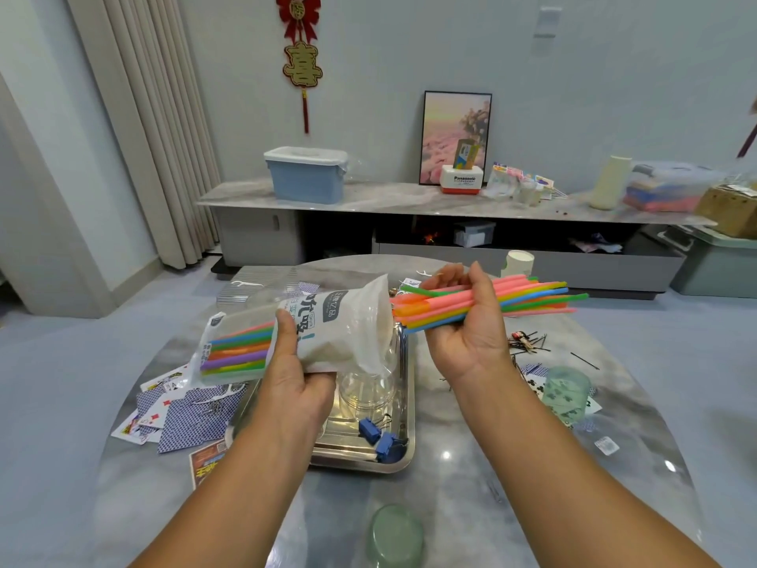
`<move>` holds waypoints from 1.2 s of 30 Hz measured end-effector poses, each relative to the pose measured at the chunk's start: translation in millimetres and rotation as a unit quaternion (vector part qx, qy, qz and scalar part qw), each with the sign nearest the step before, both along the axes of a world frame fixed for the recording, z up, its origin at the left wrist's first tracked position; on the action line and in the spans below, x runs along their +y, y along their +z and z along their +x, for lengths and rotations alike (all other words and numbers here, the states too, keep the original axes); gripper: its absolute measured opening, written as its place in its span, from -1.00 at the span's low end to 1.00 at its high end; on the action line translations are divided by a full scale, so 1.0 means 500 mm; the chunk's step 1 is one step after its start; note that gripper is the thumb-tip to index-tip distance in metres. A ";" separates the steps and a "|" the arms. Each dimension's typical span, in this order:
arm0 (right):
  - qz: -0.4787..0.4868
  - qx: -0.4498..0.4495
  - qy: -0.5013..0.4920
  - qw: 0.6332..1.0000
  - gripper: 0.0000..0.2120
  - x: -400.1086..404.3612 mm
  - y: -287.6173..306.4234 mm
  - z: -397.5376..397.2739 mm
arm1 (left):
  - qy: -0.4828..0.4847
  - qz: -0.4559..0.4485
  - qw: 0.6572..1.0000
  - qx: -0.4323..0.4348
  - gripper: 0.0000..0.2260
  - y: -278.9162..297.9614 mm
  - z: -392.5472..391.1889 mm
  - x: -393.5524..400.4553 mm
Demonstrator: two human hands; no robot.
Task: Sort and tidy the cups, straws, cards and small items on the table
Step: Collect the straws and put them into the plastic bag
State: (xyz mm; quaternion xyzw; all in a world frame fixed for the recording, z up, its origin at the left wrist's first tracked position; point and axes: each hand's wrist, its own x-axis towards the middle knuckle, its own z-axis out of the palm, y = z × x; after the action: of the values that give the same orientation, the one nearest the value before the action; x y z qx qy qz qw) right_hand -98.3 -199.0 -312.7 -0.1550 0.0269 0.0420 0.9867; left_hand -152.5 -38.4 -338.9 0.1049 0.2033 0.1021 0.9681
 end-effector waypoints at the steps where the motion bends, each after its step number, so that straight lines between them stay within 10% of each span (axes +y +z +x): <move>1: -0.011 -0.001 0.003 1.000 -0.83 0.003 -0.001 -0.001 | 0.001 0.000 1.000 -0.001 -0.78 0.000 0.000 0.000; 36: -0.246 -0.203 -0.131 0.939 -0.87 0.078 0.044 -0.066 | -0.066 -0.024 0.997 0.044 -0.58 0.002 -0.004 -0.026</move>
State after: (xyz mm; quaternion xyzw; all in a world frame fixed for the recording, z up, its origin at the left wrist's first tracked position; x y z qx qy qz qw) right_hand -131.4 -159.8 -290.7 -0.3928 -0.1442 -0.1276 0.8993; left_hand -154.7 -51.5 -338.1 0.0995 0.2410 0.0282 0.9650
